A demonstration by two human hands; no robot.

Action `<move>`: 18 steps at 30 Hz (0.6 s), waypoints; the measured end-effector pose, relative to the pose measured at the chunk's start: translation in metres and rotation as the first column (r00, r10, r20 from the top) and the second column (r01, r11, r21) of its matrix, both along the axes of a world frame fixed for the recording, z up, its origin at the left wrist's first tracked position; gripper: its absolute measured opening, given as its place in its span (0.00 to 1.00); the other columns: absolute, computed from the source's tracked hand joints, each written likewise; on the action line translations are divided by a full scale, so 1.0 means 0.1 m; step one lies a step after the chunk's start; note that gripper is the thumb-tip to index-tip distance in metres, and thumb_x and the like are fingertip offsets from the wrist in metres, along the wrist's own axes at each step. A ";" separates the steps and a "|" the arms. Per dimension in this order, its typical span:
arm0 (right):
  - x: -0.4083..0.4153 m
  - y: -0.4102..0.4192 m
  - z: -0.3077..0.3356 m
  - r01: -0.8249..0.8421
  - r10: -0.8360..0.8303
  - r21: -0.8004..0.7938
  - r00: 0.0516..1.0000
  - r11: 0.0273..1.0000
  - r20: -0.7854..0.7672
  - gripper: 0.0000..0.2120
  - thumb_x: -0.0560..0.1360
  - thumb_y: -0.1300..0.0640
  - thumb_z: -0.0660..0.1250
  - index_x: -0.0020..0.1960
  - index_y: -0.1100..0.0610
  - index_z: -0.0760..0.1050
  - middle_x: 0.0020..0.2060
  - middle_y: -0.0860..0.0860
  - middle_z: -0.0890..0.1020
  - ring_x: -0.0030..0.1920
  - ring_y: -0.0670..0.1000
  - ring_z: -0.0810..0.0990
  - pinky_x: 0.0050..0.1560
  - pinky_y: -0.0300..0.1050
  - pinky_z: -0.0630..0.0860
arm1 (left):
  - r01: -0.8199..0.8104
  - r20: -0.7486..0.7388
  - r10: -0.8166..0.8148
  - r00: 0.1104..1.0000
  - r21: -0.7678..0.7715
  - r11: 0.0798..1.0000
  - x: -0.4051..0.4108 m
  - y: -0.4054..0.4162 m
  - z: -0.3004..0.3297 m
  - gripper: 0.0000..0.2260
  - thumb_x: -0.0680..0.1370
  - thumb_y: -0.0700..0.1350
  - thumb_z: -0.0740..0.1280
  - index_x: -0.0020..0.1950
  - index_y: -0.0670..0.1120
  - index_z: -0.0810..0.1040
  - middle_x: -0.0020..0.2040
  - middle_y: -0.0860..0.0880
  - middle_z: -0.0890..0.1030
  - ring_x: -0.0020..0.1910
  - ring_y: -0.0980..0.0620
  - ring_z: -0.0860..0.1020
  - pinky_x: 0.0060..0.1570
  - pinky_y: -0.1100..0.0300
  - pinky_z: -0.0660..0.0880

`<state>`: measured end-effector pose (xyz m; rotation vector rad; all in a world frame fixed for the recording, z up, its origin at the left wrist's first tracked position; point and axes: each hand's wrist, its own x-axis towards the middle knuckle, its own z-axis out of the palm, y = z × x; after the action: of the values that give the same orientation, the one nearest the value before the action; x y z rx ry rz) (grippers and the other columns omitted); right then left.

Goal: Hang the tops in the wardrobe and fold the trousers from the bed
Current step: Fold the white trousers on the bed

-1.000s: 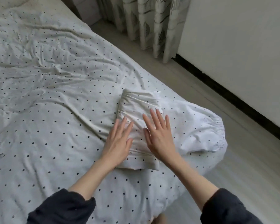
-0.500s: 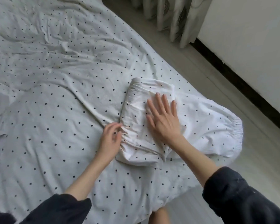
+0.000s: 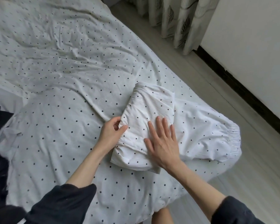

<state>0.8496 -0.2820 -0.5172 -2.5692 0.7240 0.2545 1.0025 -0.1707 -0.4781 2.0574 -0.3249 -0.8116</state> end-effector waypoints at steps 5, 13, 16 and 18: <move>0.38 0.23 0.20 -0.118 0.111 0.056 0.987 0.991 0.120 0.28 0.80 0.45 0.51 0.77 0.48 0.46 0.77 0.53 0.43 0.76 0.55 0.39 0.72 0.50 0.34 | -0.081 0.111 0.077 0.991 0.030 0.996 0.37 0.18 0.51 0.08 0.74 0.35 0.69 0.51 0.45 0.79 0.41 0.53 0.80 0.40 0.53 0.78 0.46 0.58 0.75; 0.86 0.37 0.19 -0.281 0.284 -0.060 0.958 0.958 0.041 0.26 0.81 0.50 0.50 0.76 0.50 0.48 0.77 0.53 0.45 0.76 0.56 0.40 0.72 0.59 0.34 | -0.147 0.504 0.007 0.864 0.238 0.960 0.72 0.42 1.06 0.10 0.75 0.41 0.67 0.56 0.45 0.78 0.48 0.50 0.78 0.42 0.52 0.74 0.44 0.60 0.69; 0.64 0.27 0.16 -0.239 0.241 -0.094 0.970 0.966 0.011 0.26 0.80 0.52 0.52 0.76 0.52 0.51 0.77 0.55 0.47 0.76 0.57 0.41 0.69 0.59 0.28 | 0.013 0.453 -0.119 0.883 0.229 0.973 0.39 0.22 0.98 0.09 0.74 0.41 0.68 0.55 0.45 0.78 0.46 0.49 0.78 0.41 0.51 0.74 0.46 0.58 0.72; 0.42 0.13 0.17 -0.150 0.154 -0.098 0.988 0.984 0.032 0.24 0.80 0.54 0.52 0.76 0.53 0.55 0.77 0.56 0.50 0.76 0.57 0.44 0.69 0.58 0.28 | 0.126 0.426 -0.195 0.884 0.184 0.975 0.09 0.05 0.85 0.09 0.74 0.40 0.69 0.54 0.46 0.79 0.44 0.52 0.76 0.39 0.54 0.73 0.44 0.60 0.71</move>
<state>0.8913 -0.2688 -0.5004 -2.7167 0.5379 0.2211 1.0114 -0.1661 -0.3930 2.3761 -0.7133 -0.4623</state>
